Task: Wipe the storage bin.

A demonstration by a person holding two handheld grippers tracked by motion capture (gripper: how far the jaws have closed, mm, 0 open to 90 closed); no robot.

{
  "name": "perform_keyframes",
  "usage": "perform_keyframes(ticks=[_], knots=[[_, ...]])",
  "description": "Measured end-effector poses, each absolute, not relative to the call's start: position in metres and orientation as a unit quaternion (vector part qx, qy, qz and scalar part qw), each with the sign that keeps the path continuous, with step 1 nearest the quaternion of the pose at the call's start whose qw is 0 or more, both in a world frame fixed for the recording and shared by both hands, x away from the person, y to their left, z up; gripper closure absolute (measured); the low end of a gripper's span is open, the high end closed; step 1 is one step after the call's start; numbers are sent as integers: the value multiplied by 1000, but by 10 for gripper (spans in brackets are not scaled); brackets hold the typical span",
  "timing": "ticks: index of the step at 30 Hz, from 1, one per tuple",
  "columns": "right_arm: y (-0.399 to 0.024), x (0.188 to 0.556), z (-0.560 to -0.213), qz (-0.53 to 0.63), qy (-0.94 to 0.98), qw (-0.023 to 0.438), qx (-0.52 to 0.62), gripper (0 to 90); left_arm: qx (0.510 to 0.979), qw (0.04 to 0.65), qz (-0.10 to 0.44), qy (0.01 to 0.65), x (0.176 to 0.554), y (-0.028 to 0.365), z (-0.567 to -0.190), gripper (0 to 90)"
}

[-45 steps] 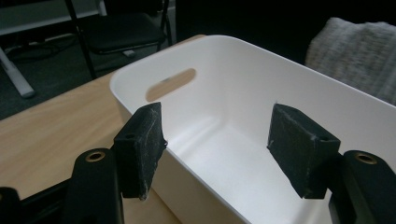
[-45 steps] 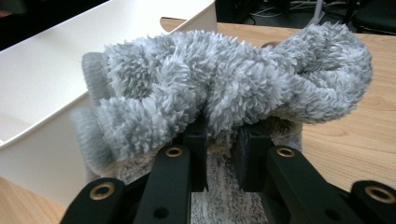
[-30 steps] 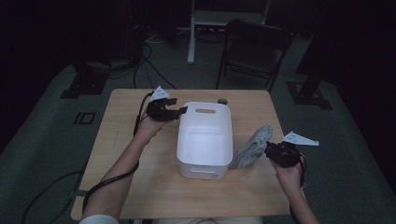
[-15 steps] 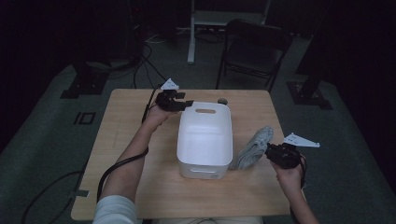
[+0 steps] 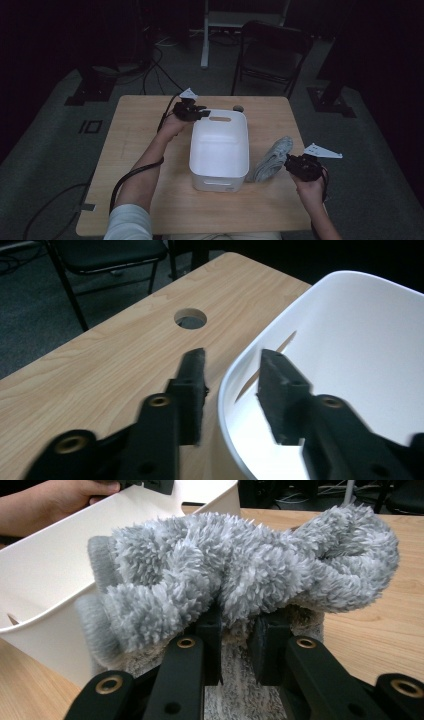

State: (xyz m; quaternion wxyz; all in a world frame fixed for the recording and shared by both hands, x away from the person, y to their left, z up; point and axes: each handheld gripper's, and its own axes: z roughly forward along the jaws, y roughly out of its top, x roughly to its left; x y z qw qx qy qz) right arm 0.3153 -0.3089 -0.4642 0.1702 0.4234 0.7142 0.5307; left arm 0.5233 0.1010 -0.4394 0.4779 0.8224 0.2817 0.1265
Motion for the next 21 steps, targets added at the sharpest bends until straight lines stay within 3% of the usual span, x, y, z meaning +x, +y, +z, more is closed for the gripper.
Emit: perform_keyframes(ticks=[16,17,21], knots=[[-311,315,-462,533,710,173,427,774,799,483,170,315,494,133,-444,766],[-311,315,-462,533,709,174,427,774,797,485,172,317,494,134,-443,678],[-309,315,-462,533,710,173,426,774,808,477,168,302,500,128,-439,600]])
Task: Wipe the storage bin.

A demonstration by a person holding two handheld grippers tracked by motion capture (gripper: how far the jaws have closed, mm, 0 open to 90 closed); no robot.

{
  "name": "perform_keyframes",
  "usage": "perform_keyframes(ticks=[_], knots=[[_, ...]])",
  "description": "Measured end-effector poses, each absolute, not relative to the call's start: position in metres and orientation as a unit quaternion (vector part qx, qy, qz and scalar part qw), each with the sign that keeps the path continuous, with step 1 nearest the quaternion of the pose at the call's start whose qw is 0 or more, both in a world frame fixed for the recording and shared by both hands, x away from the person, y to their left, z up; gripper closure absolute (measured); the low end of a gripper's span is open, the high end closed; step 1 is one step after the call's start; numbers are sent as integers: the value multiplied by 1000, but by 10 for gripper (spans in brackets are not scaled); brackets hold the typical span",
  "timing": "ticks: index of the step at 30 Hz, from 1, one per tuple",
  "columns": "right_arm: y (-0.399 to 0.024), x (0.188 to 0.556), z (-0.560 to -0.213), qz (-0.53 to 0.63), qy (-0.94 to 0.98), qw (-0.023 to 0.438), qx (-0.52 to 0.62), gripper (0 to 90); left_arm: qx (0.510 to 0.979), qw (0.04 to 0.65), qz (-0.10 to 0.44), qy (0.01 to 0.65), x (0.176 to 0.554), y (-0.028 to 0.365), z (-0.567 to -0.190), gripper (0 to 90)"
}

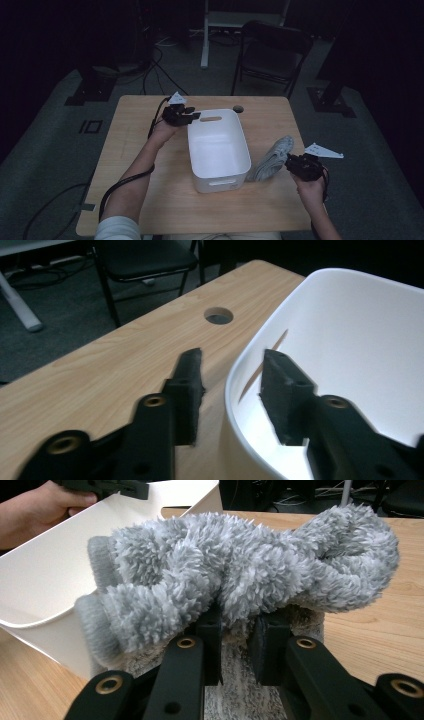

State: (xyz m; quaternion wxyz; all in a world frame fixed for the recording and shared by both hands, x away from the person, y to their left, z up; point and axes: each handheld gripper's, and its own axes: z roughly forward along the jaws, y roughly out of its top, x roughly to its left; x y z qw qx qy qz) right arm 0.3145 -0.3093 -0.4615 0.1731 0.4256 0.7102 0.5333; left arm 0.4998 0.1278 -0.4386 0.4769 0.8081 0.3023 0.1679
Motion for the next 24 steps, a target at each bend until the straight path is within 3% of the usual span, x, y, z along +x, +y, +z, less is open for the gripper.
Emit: perform_keyframes(ticks=[1,4,9,20,24], knots=[[-309,315,-462,533,710,173,426,774,808,477,168,302,500,128,-439,549],[-310,314,-461,533,709,174,427,774,813,475,153,299,507,121,-438,545],[-313,314,-462,534,707,174,429,774,814,481,145,291,510,120,-439,726],[-320,312,-457,539,700,182,431,775,823,470,148,283,495,126,-439,845],[-322,310,-455,541,697,186,431,775,813,479,143,297,490,131,-440,842]])
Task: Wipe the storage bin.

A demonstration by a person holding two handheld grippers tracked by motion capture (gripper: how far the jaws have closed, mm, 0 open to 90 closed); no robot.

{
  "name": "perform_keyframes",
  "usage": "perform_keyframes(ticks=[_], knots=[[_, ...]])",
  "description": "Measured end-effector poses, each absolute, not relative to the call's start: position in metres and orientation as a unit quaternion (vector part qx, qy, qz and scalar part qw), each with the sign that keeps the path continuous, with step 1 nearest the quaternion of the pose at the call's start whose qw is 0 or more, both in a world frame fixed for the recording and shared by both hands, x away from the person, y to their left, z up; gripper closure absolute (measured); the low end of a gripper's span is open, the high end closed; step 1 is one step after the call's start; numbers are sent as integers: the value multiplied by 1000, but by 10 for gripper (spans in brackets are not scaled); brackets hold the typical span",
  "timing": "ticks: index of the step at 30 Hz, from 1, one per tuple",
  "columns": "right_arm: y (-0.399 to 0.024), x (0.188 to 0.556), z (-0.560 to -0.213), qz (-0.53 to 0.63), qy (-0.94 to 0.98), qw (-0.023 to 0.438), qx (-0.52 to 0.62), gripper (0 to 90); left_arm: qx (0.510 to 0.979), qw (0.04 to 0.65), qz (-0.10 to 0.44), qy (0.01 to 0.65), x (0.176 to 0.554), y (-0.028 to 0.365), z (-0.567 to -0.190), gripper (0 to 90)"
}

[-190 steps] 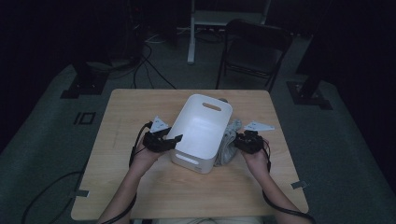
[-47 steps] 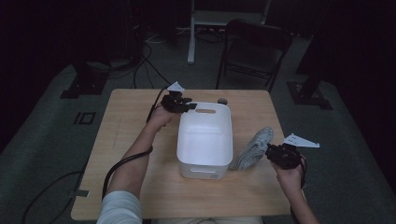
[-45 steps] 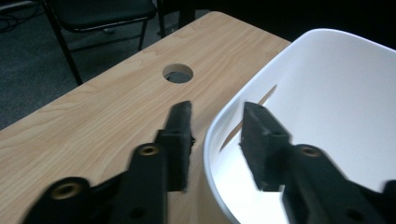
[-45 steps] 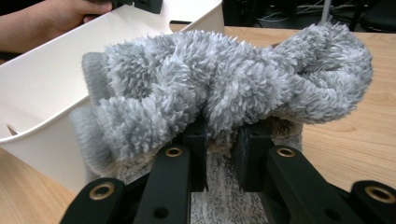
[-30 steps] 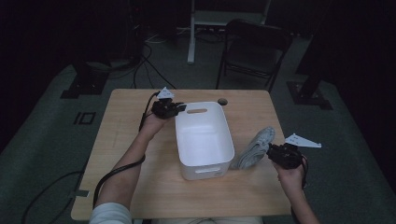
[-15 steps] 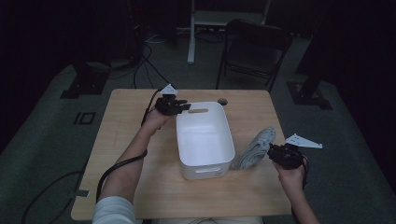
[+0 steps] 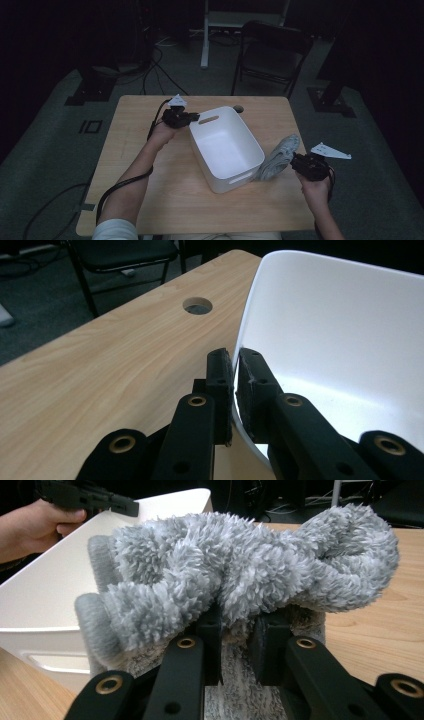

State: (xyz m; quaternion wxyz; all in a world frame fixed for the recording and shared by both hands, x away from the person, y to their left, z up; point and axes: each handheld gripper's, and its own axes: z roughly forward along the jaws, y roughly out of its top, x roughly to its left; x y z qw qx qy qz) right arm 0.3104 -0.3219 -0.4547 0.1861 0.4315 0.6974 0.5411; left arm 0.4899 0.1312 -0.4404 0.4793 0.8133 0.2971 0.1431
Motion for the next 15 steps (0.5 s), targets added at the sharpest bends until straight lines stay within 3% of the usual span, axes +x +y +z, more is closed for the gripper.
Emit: perform_keyframes(ticks=[3,4,5,8,15], knots=[[-323,310,-453,543,695,188,433,774,813,478,147,297,490,129,-441,836],[-324,309,-452,545,693,189,433,775,813,477,149,300,491,128,-441,740],[-324,309,-452,545,693,189,433,775,811,480,142,302,493,127,-441,740],[-325,309,-453,544,693,188,434,775,814,477,141,299,498,120,-440,574],[-325,310,-455,541,695,187,435,775,823,482,124,274,501,119,-439,457]])
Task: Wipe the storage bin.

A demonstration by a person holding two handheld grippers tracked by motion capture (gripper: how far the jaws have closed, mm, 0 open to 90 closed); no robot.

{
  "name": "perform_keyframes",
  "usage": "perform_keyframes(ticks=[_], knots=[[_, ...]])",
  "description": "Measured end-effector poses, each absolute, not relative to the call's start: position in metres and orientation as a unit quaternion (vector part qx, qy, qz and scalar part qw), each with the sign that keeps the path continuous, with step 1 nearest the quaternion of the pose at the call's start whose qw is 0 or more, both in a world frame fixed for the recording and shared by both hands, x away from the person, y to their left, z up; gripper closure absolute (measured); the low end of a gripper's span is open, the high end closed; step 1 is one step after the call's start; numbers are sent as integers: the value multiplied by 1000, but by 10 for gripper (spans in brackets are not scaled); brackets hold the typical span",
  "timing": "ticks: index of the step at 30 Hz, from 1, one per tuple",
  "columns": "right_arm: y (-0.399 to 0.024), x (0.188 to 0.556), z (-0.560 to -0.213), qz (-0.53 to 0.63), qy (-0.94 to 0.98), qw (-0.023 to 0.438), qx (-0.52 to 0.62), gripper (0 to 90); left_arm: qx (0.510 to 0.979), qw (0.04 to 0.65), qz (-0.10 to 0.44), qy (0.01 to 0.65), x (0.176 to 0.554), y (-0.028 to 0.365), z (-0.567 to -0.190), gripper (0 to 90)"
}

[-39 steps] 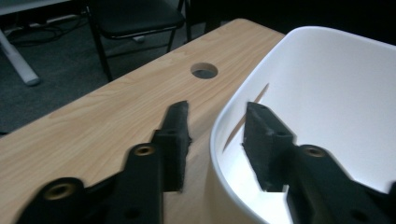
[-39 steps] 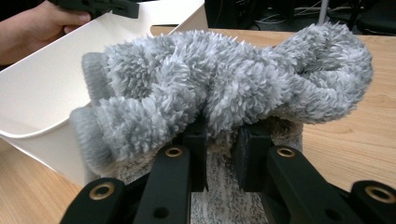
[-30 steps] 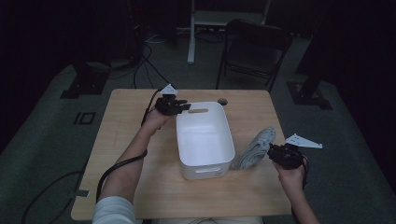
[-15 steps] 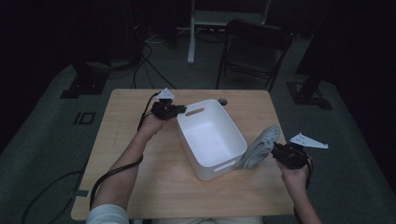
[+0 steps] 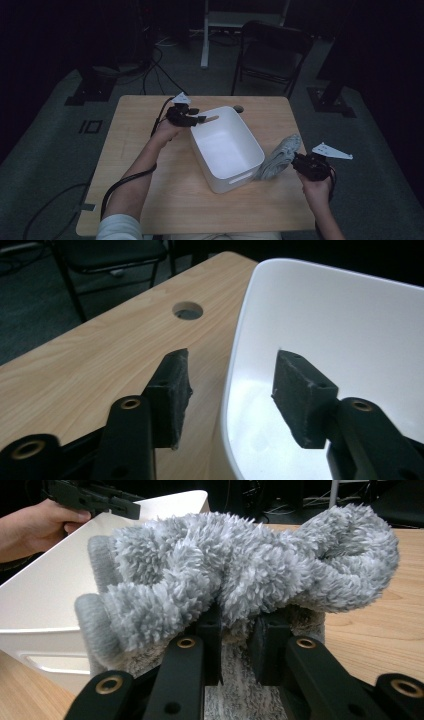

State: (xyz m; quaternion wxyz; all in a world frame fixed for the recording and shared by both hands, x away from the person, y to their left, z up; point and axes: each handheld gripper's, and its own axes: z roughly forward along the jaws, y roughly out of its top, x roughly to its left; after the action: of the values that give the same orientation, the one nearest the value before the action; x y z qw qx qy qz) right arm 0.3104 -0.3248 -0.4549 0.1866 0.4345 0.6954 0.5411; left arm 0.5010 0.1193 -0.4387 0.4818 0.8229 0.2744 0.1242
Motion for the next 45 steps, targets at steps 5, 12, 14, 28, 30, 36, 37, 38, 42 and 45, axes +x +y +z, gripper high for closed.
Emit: perform_keyframes(ticks=[5,12,14,28,30,36,37,38,42,45], knots=[[-324,310,-455,541,695,188,434,775,823,481,128,273,501,118,-438,441],[-324,310,-454,541,695,187,434,775,834,459,147,268,499,115,-440,713],[-324,310,-454,542,695,187,434,775,830,463,142,275,500,117,-441,775],[-329,310,-451,545,689,191,437,775,820,441,178,317,481,138,-440,858],[-329,309,-449,547,688,194,436,775,814,440,188,330,475,142,-441,858],[-332,305,-443,553,682,201,433,775,795,426,221,372,461,154,-441,855],[-331,305,-442,553,682,203,433,775,793,423,223,378,459,156,-441,855],[-331,304,-441,555,682,204,431,775,793,418,228,381,457,159,-441,855],[-330,303,-439,556,684,204,427,775,783,417,228,403,449,165,-441,855],[-325,303,-440,553,689,202,423,775,775,418,230,414,442,168,-441,855]])
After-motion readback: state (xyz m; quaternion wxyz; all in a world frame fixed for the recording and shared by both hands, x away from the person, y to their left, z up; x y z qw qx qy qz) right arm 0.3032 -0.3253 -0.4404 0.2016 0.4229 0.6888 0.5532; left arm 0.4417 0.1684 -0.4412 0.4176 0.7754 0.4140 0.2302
